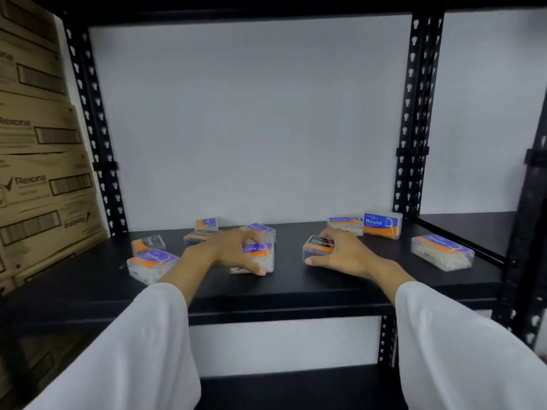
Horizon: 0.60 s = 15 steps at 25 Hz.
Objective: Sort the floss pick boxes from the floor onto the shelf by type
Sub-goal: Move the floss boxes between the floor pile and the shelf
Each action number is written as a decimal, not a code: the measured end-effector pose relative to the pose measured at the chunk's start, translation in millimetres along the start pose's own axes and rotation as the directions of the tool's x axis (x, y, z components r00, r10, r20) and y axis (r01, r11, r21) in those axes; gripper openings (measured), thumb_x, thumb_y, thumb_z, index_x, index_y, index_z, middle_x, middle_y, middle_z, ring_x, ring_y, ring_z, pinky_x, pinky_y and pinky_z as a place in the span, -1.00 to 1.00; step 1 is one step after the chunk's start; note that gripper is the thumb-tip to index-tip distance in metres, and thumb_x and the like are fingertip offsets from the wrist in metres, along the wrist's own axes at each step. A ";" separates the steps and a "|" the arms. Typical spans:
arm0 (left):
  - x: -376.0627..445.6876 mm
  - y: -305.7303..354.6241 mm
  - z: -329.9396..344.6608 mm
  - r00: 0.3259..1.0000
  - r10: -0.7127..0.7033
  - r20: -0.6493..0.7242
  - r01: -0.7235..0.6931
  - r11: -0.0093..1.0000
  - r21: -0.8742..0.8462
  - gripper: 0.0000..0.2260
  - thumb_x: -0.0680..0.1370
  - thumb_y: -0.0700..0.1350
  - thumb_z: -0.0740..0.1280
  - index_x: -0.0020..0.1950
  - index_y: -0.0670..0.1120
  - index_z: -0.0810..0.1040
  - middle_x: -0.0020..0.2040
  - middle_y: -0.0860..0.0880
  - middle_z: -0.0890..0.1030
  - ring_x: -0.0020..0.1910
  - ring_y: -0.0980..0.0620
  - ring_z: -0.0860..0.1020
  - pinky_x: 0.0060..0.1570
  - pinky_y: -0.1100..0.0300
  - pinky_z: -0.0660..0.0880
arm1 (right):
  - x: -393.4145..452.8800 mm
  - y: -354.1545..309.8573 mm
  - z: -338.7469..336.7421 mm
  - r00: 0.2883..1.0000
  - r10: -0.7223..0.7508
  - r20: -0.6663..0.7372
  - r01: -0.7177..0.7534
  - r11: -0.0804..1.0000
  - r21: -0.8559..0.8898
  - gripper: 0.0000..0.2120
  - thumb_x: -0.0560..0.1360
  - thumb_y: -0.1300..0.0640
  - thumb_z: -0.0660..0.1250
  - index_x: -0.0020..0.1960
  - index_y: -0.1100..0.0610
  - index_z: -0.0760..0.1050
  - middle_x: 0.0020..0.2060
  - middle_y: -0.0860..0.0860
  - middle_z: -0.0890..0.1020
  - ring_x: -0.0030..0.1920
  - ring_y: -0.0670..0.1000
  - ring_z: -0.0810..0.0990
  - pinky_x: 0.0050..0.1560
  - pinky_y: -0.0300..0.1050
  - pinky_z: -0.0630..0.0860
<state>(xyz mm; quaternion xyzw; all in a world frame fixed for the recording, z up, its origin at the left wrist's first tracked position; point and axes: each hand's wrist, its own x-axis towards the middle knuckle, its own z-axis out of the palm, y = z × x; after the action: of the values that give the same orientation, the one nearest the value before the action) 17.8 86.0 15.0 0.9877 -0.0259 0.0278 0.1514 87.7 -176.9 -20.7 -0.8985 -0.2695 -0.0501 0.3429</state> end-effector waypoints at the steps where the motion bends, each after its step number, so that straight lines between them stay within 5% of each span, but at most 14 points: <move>1: -11.9 2.1 6.0 0.996 0.006 -0.084 -0.012 0.998 -0.066 -0.37 0.23 0.26 0.52 0.24 0.17 0.42 0.19 0.09 0.49 0.14 0.05 0.50 0.18 0.13 0.45 | -13.7 -5.5 -2.5 0.999 -0.018 -0.034 0.019 0.999 0.028 -0.50 0.26 -0.20 0.50 0.06 0.02 0.45 -0.06 -0.04 0.59 -0.08 -0.05 0.57 0.06 -0.02 0.54; 5: -83.7 27.3 32.5 0.939 0.015 -0.343 -0.116 0.955 -0.274 -0.54 0.27 0.21 0.51 0.08 0.20 0.45 0.09 0.04 0.50 0.07 0.13 0.49 0.14 0.18 0.45 | -75.1 -25.7 -7.5 0.986 -0.081 -0.146 0.084 0.996 0.015 -0.45 0.17 -0.28 0.49 0.04 -0.05 0.46 -0.07 -0.11 0.59 -0.06 -0.09 0.57 0.07 -0.01 0.54; 9: -151.1 40.3 80.7 0.902 -0.048 -0.430 -0.082 0.957 -0.280 -0.44 0.33 0.18 0.49 0.26 0.10 0.43 0.12 0.08 0.40 0.07 0.10 0.48 0.10 0.17 0.46 | -144.0 -31.6 11.4 0.986 -0.107 -0.126 0.108 0.994 0.002 -0.42 0.20 -0.24 0.50 0.13 -0.05 0.43 0.03 -0.11 0.53 0.04 -0.07 0.53 0.12 0.01 0.52; 15: -199.4 18.4 204.3 0.947 -0.165 -0.276 0.063 0.937 -0.344 -0.37 0.34 0.21 0.48 0.34 0.07 0.37 0.18 0.04 0.38 0.14 0.02 0.45 0.19 0.02 0.48 | -225.7 10.7 95.7 0.997 -0.051 0.059 0.055 0.997 -0.057 -0.37 0.28 -0.18 0.49 0.25 -0.02 0.36 0.13 -0.10 0.45 0.13 -0.05 0.44 0.19 -0.01 0.45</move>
<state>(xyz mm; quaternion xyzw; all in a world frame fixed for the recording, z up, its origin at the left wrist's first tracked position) -172.5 15.6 -186.7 0.9323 0.0509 0.1639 0.3185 -107.6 -223.5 -161.8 -0.9017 -0.3013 -0.0413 0.3073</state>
